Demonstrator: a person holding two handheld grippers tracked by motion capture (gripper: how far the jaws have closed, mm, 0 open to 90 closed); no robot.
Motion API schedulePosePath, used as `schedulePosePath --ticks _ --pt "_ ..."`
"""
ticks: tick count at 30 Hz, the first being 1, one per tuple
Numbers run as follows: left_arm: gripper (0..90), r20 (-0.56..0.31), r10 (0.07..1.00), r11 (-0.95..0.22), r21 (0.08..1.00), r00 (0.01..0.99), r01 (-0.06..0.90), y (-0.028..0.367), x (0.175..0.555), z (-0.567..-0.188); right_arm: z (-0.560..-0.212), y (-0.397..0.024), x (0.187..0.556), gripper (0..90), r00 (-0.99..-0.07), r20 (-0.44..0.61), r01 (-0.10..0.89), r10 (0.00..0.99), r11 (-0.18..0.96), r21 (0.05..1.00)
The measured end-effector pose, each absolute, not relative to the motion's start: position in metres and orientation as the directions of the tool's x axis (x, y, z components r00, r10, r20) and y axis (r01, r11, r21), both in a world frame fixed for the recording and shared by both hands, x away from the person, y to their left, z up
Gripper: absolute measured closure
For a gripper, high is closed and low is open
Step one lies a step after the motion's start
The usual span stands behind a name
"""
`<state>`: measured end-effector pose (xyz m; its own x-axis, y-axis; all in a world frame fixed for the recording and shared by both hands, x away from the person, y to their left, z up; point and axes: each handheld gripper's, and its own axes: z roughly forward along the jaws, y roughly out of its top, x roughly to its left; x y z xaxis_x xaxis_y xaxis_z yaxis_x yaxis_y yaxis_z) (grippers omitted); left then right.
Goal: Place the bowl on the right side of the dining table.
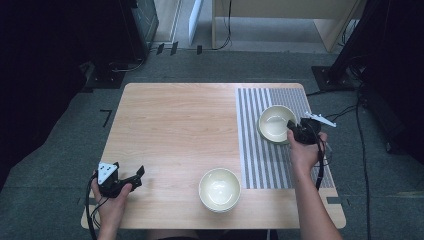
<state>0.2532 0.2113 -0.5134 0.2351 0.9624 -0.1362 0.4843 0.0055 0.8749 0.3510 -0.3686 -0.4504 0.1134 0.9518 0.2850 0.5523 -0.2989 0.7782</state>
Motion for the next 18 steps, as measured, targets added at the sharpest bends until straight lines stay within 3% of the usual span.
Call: schedulePosePath --ticks 18 --pt "1.0 -0.132 0.963 0.001 0.875 0.237 0.483 0.211 0.253 -0.513 -0.461 -0.388 0.379 83.9 0.244 0.410 0.583 0.879 -0.470 0.662"
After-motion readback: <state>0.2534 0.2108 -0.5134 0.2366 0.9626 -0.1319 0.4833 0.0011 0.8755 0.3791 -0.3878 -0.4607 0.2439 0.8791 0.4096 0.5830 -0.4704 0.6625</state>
